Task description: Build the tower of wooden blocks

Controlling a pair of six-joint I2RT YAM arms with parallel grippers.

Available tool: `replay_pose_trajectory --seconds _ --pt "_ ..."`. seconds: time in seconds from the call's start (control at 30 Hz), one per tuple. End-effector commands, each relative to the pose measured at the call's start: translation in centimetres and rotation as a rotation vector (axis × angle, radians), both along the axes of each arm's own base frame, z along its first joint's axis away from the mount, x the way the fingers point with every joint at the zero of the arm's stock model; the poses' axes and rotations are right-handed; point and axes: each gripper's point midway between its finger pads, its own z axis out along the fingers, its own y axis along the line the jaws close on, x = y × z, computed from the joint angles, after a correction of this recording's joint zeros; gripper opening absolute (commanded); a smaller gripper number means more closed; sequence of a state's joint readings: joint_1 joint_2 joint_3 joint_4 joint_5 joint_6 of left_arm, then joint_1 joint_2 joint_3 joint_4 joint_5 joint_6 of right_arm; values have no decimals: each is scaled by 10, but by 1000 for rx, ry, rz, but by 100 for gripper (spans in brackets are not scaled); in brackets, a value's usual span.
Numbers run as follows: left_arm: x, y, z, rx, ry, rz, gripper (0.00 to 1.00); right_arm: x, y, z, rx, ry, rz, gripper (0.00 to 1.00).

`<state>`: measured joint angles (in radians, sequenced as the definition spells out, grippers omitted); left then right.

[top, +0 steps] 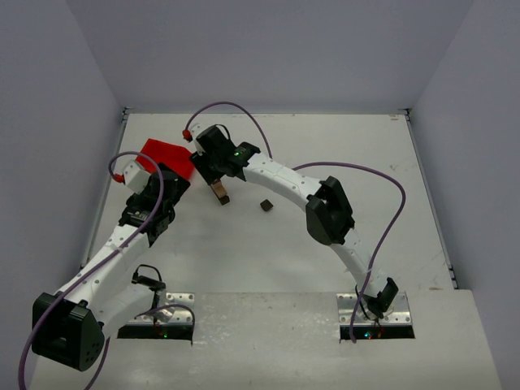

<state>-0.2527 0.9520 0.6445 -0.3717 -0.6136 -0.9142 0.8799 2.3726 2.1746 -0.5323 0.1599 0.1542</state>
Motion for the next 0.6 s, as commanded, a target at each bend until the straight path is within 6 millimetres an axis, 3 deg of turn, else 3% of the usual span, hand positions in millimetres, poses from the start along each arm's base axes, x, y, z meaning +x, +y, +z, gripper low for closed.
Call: replay_pose_trajectory --seconds 0.0,0.2,0.23,0.37,0.5,0.57 --pt "9 2 21 -8 -59 15 100 9 7 24 47 -62 -19 57" --pt "10 0 21 -11 -59 6 100 8 7 25 52 -64 -14 64" --pt "11 0 22 -10 -60 2 100 7 9 32 67 -71 0 75" --pt "10 1 25 -11 -65 10 100 0 18 48 113 -69 60 97" --pt "8 2 30 -14 -72 22 100 -8 20 79 175 -85 93 99" --pt "9 1 33 -17 -76 17 100 -9 13 94 186 -105 72 99"
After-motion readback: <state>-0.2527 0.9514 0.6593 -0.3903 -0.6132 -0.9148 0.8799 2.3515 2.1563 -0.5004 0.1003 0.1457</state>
